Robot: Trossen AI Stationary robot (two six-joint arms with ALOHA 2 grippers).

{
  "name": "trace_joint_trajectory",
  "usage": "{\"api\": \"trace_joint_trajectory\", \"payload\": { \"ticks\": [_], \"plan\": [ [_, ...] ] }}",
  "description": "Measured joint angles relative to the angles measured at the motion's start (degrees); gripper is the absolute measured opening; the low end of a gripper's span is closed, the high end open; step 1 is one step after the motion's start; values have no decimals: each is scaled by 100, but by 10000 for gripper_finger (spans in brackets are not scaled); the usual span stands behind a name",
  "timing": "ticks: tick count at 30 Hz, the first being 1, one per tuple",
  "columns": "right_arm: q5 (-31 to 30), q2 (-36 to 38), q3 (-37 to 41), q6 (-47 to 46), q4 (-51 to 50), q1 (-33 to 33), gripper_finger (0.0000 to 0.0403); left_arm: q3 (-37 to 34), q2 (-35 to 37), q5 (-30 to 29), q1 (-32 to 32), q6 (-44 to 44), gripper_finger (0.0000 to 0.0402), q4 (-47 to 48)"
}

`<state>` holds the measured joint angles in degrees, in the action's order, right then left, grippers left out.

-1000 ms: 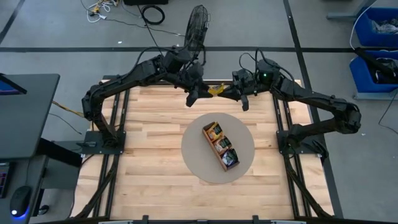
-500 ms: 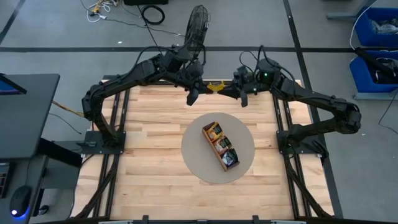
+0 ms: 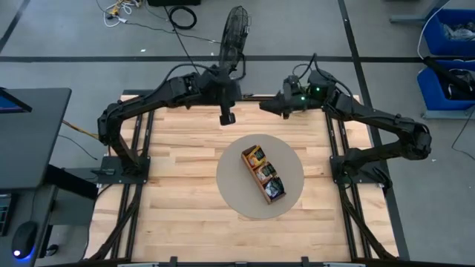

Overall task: Pick & Place Tea
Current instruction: Put the orange tea bag into the left section of the wooden organizer

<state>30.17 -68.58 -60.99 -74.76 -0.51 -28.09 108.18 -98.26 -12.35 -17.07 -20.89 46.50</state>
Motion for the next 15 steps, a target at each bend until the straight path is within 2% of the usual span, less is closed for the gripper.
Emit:
{"api": "trace_joint_trajectory", "payload": {
  "ticks": [2, 5, 10, 15],
  "plan": [
    [-562, -7, 0, -709, 153, 97, 150, 0, 0, -460, 67, -441, 7, -64],
    [-1331, -37, 0, -1698, 240, 209, 160, 0, 1, -775, 118, -919, 7, -209],
    [-1448, -102, 0, -2321, 557, 235, 162, 0, 2, -1125, 188, -1261, 7, -317],
    [-1764, -205, -1, -2905, 912, 313, 162, 0, 2, -1188, 254, -1506, 7, -424]
  ]
}}
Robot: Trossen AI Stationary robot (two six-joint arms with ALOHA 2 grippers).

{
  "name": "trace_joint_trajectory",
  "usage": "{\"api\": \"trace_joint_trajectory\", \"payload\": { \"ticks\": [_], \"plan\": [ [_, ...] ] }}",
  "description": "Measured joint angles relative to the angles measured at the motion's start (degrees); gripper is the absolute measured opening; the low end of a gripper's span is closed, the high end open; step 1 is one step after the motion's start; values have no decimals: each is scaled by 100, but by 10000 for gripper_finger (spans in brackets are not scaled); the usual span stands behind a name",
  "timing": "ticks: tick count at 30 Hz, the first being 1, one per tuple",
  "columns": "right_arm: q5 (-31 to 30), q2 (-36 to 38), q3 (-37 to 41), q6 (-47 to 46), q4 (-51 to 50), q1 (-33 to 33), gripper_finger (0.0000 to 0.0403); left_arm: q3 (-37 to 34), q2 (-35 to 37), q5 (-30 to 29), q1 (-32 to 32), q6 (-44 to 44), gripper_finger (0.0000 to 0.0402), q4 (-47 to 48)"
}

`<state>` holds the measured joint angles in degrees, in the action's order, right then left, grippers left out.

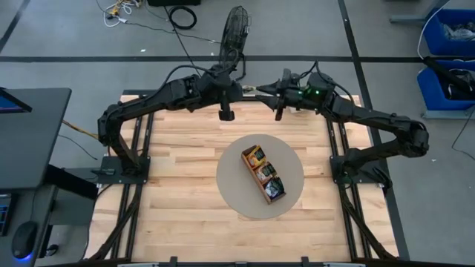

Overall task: Pick & Place Tea
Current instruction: Put the orange tea bag into the left section of the wooden organizer

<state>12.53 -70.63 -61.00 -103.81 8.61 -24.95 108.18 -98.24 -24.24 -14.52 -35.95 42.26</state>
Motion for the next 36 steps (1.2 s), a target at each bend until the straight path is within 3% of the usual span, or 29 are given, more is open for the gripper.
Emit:
{"api": "trace_joint_trajectory", "payload": {
  "ticks": [16, 21, 28, 32, 36],
  "plan": [
    [-498, -388, 1, -770, 540, 313, 157, 0, 0, -1, 155, -525, 6, -204],
    [-530, -400, 1, -778, 554, 367, 116, 0, -2, -4, 155, -528, 8, -206],
    [-644, -402, 1, -507, 526, 387, 14, -4, -2, -6, 155, -565, 6, -214],
    [-470, -402, 1, -364, 507, 385, 9, -4, -2, -10, 153, -405, 20, -208],
    [-300, -358, 1, 25, 462, 373, 4, -4, 0, 250, 97, 373, 38, -199]
  ]
}}
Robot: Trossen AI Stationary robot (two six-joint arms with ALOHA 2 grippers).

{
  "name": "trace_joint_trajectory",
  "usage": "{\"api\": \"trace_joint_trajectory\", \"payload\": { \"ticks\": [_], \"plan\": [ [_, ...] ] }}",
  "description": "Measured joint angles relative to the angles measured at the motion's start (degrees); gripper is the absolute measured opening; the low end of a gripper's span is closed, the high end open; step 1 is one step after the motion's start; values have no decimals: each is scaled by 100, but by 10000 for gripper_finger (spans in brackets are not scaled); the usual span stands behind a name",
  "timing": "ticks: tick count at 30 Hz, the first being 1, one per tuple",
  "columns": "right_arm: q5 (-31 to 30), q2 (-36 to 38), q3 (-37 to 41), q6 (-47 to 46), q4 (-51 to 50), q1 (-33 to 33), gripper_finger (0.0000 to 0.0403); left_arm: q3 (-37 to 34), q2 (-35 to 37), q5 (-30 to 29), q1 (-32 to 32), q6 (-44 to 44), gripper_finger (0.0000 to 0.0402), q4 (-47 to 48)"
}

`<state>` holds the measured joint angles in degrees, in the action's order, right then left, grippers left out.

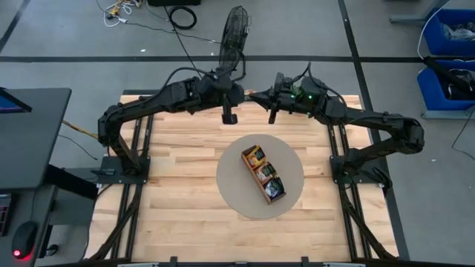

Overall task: Pick & Place Tea
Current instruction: Put the orange tea bag into the left section of the wooden organizer

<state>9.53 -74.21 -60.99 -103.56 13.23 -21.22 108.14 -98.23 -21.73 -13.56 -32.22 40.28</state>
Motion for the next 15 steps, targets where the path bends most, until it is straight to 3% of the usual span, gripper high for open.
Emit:
{"api": "trace_joint_trajectory", "payload": {
  "ticks": [5, 11, 15],
  "plan": [
    [580, 237, 0, 828, -496, -225, 2, 0, 67, 857, -256, 1449, 56, 30],
    [2055, 566, 0, 2232, -1372, -611, 1, 0, 116, 2115, -451, 2585, 59, 86],
    [3108, 583, 0, 2877, -1744, -754, 1, 0, 116, 2508, -468, 2889, 55, 15]
  ]
}}
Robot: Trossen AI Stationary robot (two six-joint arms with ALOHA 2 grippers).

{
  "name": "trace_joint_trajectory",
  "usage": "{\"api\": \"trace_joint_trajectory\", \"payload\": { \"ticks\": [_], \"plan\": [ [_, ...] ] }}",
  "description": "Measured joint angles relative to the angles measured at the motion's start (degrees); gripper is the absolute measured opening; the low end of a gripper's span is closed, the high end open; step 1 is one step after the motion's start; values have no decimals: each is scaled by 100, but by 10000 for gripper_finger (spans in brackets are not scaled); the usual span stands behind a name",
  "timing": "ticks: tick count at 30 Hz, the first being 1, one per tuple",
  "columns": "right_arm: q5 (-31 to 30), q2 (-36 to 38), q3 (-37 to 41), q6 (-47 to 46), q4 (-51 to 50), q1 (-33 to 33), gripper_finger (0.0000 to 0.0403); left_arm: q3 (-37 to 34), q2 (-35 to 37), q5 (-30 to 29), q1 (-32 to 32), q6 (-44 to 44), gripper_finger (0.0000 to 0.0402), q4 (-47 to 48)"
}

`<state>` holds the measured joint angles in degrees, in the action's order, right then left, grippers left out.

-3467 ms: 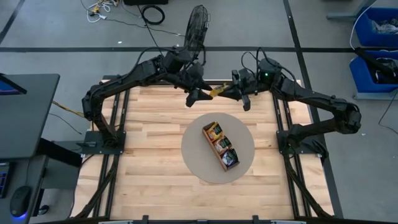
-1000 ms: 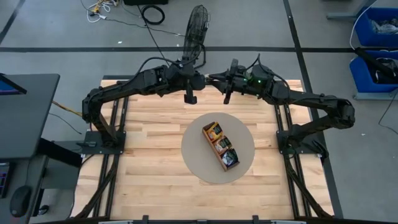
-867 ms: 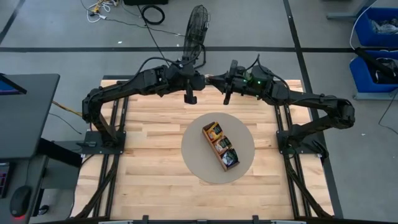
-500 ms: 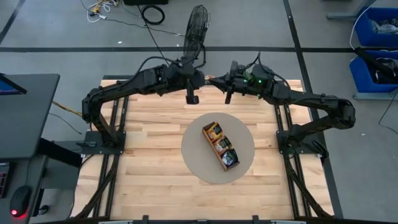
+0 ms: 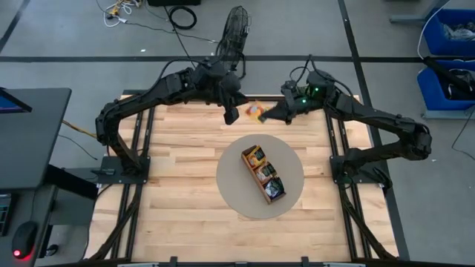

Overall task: Pick & Place Tea
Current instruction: Put the orange tea bag into the left section of the wooden organizer

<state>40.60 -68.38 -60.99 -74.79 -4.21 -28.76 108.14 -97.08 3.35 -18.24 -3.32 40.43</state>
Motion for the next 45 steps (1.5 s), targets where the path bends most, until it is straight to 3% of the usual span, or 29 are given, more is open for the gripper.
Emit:
{"api": "trace_joint_trajectory", "payload": {
  "ticks": [12, 17, 22, 29, 37, 42, 45],
  "plan": [
    [1304, 13, 0, 1914, -1835, -361, 0, -2, 186, 95, 58, 1258, 55, -1209],
    [1505, 13, 0, 2572, -2115, -395, 0, -171, 223, 84, 211, 1625, 55, -2478],
    [1381, 99, -175, 4402, -2219, -330, 0, -361, 268, 291, 477, 1913, 55, -4041],
    [704, 94, -662, 6084, -3735, -289, 0, -1403, 264, 297, 625, 2570, 55, -5198],
    [-47, -476, -1469, 7481, -5751, -272, 0, -2823, 1115, 281, 662, 2373, 55, -5257],
    [-305, -1344, -2021, 7808, -6664, -148, 0, -3877, 2057, -474, 651, 2304, 55, -5323],
    [-303, -1970, -2454, 7992, -7218, -38, 0, -4389, 2565, -595, 646, 2157, 55, -5279]
  ]
}}
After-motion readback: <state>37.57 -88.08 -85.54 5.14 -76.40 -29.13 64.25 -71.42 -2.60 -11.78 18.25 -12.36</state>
